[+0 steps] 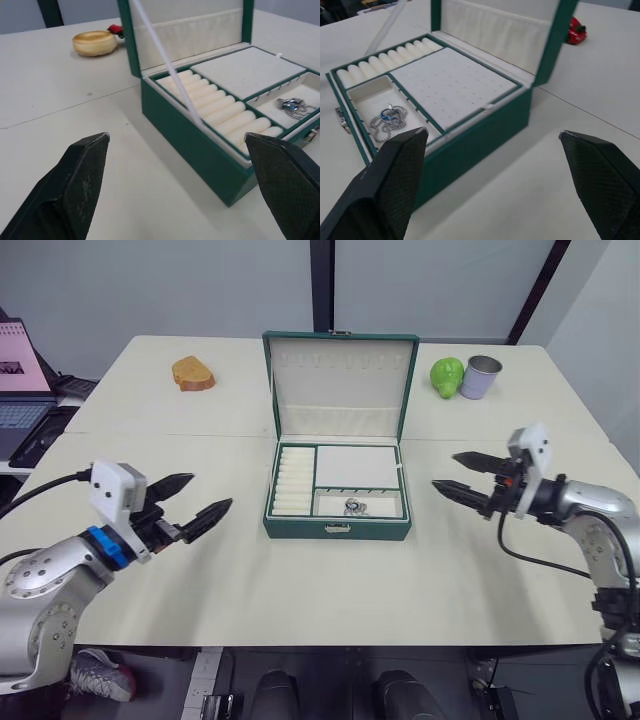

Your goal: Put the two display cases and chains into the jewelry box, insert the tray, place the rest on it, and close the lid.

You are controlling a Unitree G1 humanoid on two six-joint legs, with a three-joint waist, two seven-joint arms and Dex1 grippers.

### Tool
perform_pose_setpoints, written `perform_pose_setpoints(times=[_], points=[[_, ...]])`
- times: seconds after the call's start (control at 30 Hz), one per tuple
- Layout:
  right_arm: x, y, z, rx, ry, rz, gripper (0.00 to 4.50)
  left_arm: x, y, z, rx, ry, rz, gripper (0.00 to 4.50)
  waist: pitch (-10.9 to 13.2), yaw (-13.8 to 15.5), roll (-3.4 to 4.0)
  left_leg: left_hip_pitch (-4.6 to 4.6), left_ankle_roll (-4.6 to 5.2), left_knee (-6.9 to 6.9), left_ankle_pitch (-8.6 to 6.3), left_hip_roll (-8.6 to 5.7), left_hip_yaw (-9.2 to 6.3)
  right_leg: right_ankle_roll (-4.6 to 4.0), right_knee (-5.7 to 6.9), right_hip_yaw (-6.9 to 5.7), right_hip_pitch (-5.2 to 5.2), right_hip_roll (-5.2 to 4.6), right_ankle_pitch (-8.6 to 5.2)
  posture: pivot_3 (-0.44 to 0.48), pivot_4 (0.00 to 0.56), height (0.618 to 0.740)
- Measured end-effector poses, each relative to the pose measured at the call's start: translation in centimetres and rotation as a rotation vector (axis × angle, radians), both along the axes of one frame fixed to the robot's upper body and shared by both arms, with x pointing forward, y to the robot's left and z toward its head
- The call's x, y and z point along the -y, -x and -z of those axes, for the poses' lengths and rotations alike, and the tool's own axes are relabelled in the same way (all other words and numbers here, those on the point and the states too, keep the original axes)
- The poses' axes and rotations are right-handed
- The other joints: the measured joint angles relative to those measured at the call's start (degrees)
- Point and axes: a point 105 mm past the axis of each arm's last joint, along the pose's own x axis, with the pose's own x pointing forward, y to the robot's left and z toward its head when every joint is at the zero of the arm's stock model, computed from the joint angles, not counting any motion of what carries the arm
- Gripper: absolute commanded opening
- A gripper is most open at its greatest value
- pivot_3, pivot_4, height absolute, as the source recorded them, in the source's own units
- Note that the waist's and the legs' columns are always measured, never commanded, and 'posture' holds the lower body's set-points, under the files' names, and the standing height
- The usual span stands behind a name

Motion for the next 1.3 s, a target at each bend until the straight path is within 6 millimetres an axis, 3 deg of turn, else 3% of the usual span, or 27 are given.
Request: perform_pose_setpoints(times=[0.2, 0.4, 0.83, 0.93, 1.0, 1.07, 1.3], points=[[3.9, 0.4, 2.1, -0.008, 0.033, 0.15, 4.47, -3.9, -0.2, 1.3, -0.023, -0.001, -0.144, 4.5, 0.0, 0.0, 0.0, 0.0, 0.0, 0.0, 0.0, 0.01, 0.02, 0.0, 0.0, 0.0, 0.0, 0.0, 0.0, 0.0, 0.15, 0.74], [5.9, 0.4, 3.2, -0.002, 0.047, 0.241, 4.47, -6.6, 0.0, 2.5, -0.043, -0.012, -0.244, 4.5, 0.0, 0.0, 0.01, 0.01, -0.01, 0.01, 0.0, 0.02, 0.04, 0.0, 0.02, 0.0, 0.0, 0.0, 0.0, 0.0, 0.15, 0.74], [5.8, -0.1, 3.1, 0.019, 0.025, 0.259, 4.47, -7.0, -0.1, 2.7, -0.04, -0.022, -0.27, 4.5, 0.0, 0.0, 0.01, 0.02, -0.01, 0.02, 0.01, 0.02, 0.04, 0.0, 0.1, -0.01, 0.01, -0.01, 0.0, 0.0, 0.15, 0.74], [5.0, -0.4, 2.9, 0.025, -0.005, 0.244, 3.85, -6.3, -0.8, 3.1, -0.041, -0.027, -0.273, 3.87, 0.0, 0.0, 0.01, 0.03, -0.01, 0.03, 0.01, 0.02, 0.03, 0.0, 0.13, -0.02, 0.02, 0.0, 0.0, 0.0, 0.15, 0.74], [3.9, -0.7, 3.3, 0.016, -0.013, 0.216, 3.18, -5.2, -1.6, 3.3, -0.039, -0.015, -0.248, 3.25, 0.0, 0.1, 0.01, 0.02, -0.02, 0.04, 0.01, 0.02, 0.04, 0.0, 0.15, -0.02, 0.02, -0.01, 0.0, 0.0, 0.15, 0.74], [2.2, -0.9, 3.9, 0.001, -0.018, 0.168, 2.47, -3.7, -2.4, 3.7, -0.043, 0.002, -0.207, 2.6, 0.0, 0.1, 0.01, 0.02, -0.02, 0.07, 0.01, 0.01, 0.03, 0.0, 0.18, -0.02, 0.02, -0.01, 0.0, 0.0, 0.15, 0.74], [-3.4, -3.3, 4.4, 0.017, -0.001, 0.056, 0.78, 0.8, -5.7, 4.6, -0.061, 0.053, -0.088, 0.4, 0.0, 0.0, 0.02, 0.02, -0.02, 0.13, 0.02, 0.01, 0.03, 0.0, 0.36, -0.02, -0.08, 0.02, 0.0, 0.0, 0.15, 0.74]])
